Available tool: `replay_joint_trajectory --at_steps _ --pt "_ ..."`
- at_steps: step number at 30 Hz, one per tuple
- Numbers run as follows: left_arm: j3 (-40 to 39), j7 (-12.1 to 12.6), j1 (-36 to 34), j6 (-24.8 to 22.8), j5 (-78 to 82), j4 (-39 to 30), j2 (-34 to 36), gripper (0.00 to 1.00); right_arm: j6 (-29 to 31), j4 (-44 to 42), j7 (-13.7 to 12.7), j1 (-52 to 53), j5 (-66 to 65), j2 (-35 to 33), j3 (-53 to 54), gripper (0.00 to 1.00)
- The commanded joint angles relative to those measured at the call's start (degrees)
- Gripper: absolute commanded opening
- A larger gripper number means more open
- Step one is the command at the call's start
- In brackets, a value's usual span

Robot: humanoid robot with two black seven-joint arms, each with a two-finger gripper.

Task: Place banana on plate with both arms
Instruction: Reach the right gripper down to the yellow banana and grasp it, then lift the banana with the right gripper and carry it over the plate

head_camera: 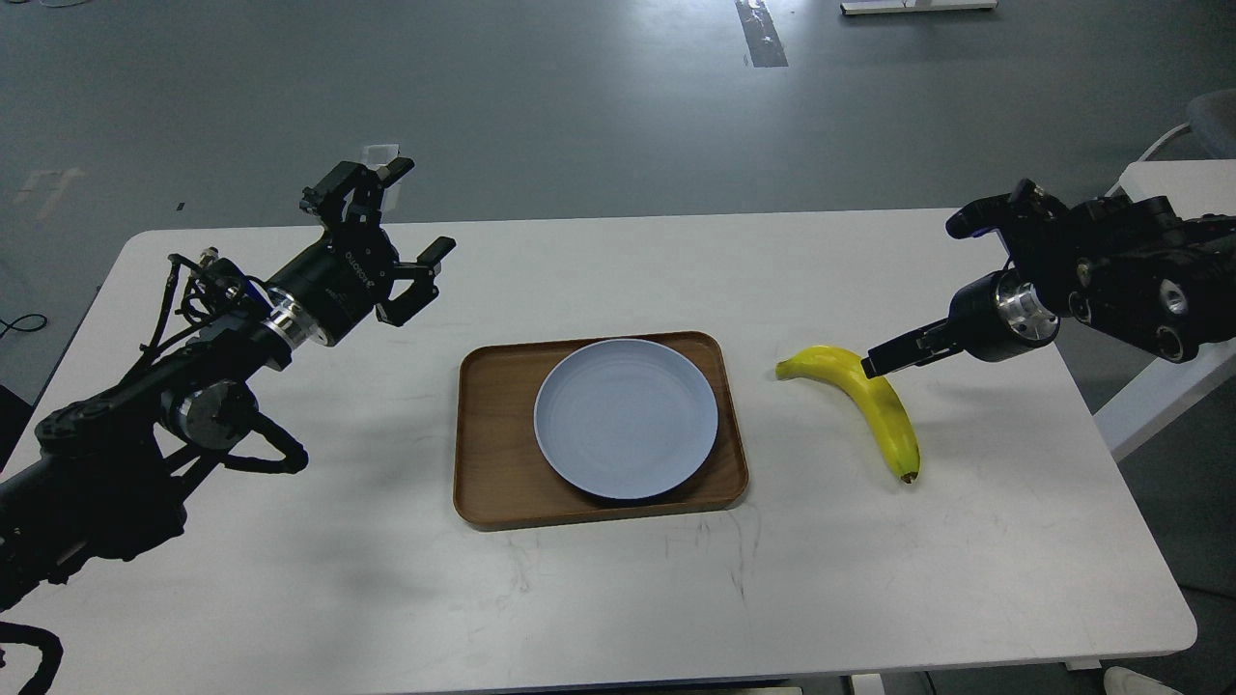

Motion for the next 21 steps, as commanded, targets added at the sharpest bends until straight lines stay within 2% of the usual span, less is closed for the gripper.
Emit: replay_joint_trajectory --at_steps 1,8,13,15,17,20,21 --pt "0.01 0.01 -0.07 0.00 -0.01 0.00 0.11 0.98 0.01 -0.59 0.00 -1.43 0.21 1.39 0.03 1.00" --pt "0.01 0.01 0.01 0.00 -0.01 0.00 1.08 0.98 0.01 -0.77 0.00 -3.63 0.38 2.27 0.29 0.99" --pt "-0.07 0.01 0.01 0.00 -0.01 -0.09 1.52 0.98 0.01 -0.68 0.00 -3.99 0.47 3.06 0.29 0.85" --pt "-0.07 0.01 -0.07 0.00 -0.01 -0.09 1.69 0.98 0.01 -0.59 0.00 -3.98 0.47 3.15 0.29 0.70" --pt "-0.07 0.01 0.01 0.00 -0.01 -0.09 1.69 0.98 0.01 -0.59 0.00 -3.98 0.47 3.15 0.21 0.44" --pt "-0.07 0.01 0.01 0.00 -0.01 -0.17 1.69 0.98 0.01 -0.50 0.00 -3.98 0.47 3.06 0.12 0.27" --pt "-0.07 0.01 0.01 0.00 -0.01 -0.18 1.69 0.98 0.01 -0.50 0.00 -3.98 0.47 3.06 0.12 0.25"
